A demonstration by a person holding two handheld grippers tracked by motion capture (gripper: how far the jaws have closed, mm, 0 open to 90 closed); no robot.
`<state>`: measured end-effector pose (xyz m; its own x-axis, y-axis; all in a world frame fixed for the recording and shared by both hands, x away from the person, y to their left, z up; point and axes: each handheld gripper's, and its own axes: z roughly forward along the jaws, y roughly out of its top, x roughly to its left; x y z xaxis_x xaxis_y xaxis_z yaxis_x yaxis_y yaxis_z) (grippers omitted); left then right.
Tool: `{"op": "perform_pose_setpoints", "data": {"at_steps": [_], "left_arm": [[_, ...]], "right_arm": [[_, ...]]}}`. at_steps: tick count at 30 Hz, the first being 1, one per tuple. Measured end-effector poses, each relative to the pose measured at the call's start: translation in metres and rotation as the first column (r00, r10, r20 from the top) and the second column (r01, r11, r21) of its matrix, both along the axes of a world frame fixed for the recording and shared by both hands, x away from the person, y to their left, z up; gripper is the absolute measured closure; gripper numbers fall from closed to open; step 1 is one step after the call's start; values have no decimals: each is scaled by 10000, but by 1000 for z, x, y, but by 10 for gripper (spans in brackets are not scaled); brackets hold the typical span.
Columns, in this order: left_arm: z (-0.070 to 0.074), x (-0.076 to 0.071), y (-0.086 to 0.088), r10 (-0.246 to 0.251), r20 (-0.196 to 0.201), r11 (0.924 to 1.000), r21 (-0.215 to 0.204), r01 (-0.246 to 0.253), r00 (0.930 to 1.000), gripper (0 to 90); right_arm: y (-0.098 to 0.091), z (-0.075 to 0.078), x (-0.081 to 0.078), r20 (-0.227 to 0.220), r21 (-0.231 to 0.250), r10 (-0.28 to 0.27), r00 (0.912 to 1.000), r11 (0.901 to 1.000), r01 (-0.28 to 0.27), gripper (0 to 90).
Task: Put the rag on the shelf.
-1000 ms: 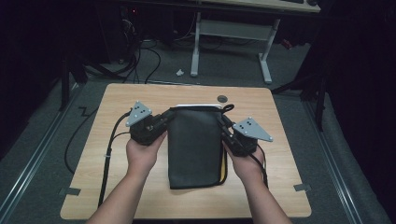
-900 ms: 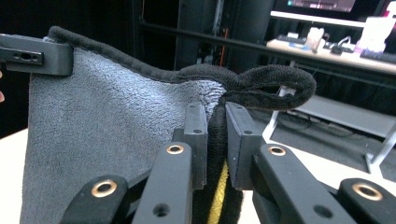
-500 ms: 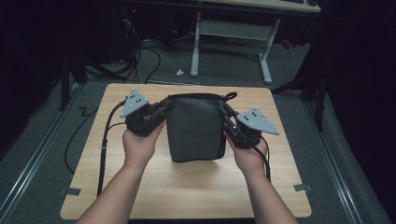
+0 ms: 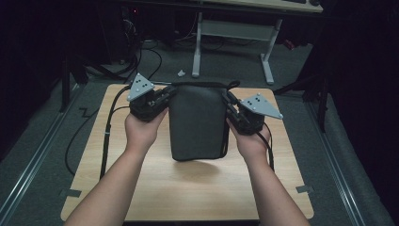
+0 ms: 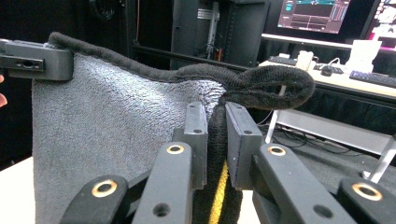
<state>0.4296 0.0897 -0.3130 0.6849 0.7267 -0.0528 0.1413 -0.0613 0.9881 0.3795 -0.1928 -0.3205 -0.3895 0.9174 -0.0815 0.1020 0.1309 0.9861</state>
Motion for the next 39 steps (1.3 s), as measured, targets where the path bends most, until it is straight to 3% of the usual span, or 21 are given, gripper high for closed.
{"op": "perform_pose_setpoints", "data": {"at_steps": [19,21,24,27,30,34,39], "left_arm": [[10,51,-2,490,-234,9985,241,-484,9985,836],[10,61,-6,669,-134,9955,676,-658,9977,836],[10,67,-7,663,-202,9954,706,-647,9976,836],[8,79,-10,739,-215,9915,1092,-712,9970,834],[4,84,-11,712,-299,9920,1066,-676,9970,830],[-19,98,-17,498,-1134,9911,1287,-350,9923,835],[-42,102,-16,312,-1698,9943,1055,-133,9850,839]], "right_arm": [[1,14,48,79,-42,84,9999,10000,-84,807],[1,12,56,92,-106,41,9999,9999,-40,807],[0,9,67,-89,-182,-37,10000,9998,36,807],[-2,7,77,-228,-233,-21,9997,9997,16,807],[-3,4,85,-409,-462,-3,9992,9989,-16,806],[-8,-6,95,-808,-561,-83,9967,9984,38,807],[-15,-24,103,-1437,-292,-66,9896,9996,25,809]]}}
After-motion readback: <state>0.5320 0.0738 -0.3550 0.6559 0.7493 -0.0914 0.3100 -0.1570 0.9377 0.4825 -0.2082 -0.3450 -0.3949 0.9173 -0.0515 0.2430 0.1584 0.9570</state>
